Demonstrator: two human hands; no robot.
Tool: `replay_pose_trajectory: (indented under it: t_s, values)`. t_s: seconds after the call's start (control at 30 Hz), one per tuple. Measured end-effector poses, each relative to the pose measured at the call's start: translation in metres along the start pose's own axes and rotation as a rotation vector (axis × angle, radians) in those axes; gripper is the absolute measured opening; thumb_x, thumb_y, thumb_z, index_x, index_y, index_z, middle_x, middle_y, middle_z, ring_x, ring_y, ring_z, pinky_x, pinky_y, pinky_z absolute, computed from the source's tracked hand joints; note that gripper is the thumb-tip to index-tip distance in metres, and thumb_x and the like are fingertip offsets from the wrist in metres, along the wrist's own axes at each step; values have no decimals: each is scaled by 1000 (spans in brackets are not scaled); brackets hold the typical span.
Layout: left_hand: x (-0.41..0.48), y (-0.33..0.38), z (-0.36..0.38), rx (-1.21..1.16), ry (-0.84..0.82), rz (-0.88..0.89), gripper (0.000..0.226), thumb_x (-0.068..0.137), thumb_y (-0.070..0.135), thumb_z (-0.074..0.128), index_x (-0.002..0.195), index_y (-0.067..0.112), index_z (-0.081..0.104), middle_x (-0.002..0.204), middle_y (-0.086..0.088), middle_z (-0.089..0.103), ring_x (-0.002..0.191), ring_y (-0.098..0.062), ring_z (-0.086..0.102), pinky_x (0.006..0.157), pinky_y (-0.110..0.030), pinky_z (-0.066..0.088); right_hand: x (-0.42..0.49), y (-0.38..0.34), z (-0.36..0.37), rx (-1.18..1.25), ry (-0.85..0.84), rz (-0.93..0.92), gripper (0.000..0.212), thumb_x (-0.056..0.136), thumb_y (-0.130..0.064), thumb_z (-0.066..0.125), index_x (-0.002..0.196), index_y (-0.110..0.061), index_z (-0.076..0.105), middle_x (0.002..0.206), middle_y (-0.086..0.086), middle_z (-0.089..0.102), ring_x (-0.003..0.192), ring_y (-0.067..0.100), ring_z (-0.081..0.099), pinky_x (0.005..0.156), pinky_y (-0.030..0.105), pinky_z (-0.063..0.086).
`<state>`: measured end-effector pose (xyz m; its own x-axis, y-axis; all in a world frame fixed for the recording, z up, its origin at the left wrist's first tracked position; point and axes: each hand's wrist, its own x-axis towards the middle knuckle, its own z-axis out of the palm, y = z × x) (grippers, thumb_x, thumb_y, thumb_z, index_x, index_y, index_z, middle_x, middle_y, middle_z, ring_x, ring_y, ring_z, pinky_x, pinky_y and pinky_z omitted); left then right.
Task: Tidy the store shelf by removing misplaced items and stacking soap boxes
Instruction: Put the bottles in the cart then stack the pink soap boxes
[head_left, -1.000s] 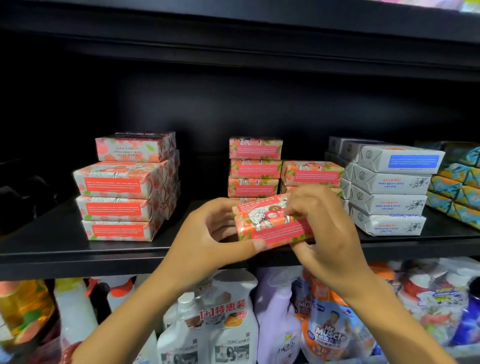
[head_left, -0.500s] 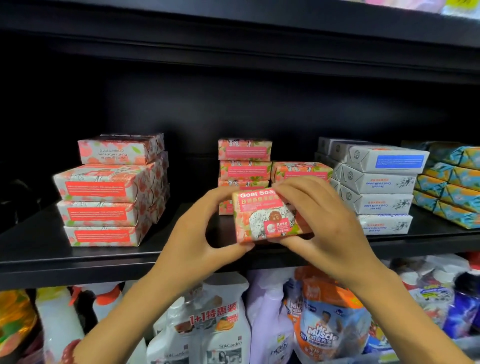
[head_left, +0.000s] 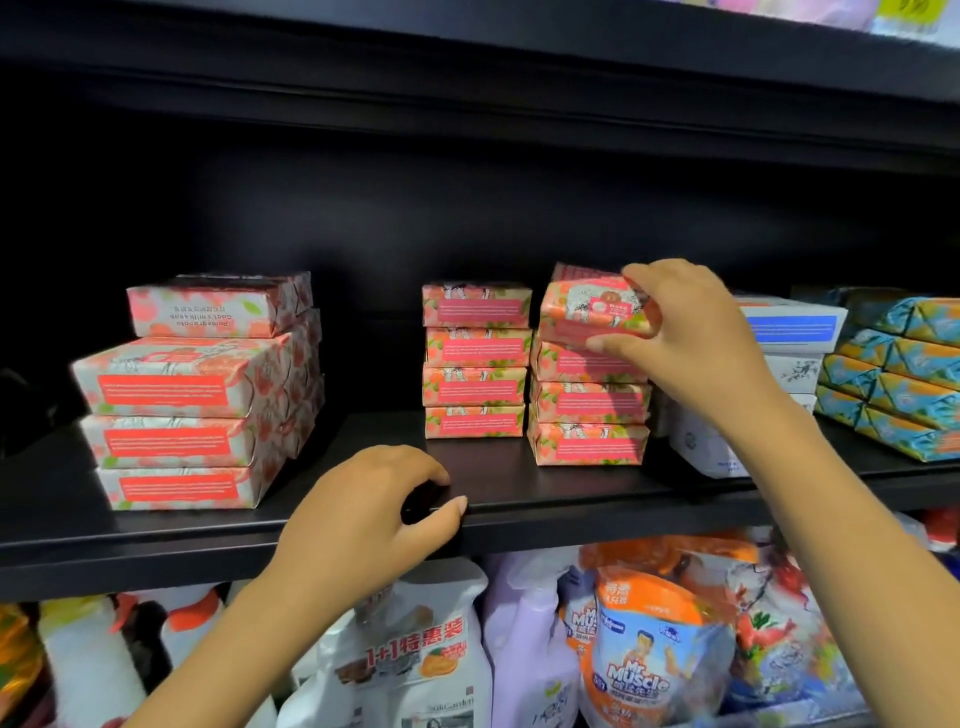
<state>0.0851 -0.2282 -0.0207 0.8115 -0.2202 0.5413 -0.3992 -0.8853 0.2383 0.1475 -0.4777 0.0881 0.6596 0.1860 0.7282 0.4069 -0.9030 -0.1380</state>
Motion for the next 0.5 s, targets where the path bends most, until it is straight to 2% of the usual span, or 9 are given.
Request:
replay_pose_trajectory:
  t_s: [0.1, 0.17, 0.27, 0.5]
  values:
    - [1, 0, -1, 8, -9, -9, 65, 71, 71, 25, 106, 32, 65, 101, 22, 62, 96, 3, 54, 79, -18, 47, 1, -3, -3, 52, -65, -24, 46, 81, -41, 67, 115, -12, 61, 103, 3, 60, 101, 21, 52, 76, 29, 35]
    - [0, 1, -1, 9, -10, -13, 66, 70, 71, 25, 106, 32, 66, 101, 22, 63, 96, 3, 54, 79, -18, 47, -1, -4, -3, 91, -39, -38, 40, 84, -36, 65, 116, -13, 63, 110, 3, 64, 107, 21, 53, 83, 32, 38]
    - [-1, 2, -1, 8, -5, -17, 65, 71, 70, 26, 105, 32, 66, 100, 21, 63, 95, 2, 55, 77, -17, 47, 0, -5, 1, 38, -16, -36, 41, 86, -34, 63, 124, -20, 58, 121, 1, 61, 117, 20, 48, 92, 38, 40]
    - [-1, 3, -1, 7, -6, -19, 64, 72, 69, 26, 104, 31, 67, 98, 19, 65, 93, 0, 56, 75, -18, 47, 2, -1, 12, -62, 8, -71, 42, 89, -22, 61, 131, -17, 53, 128, 5, 58, 123, 24, 46, 98, 42, 40]
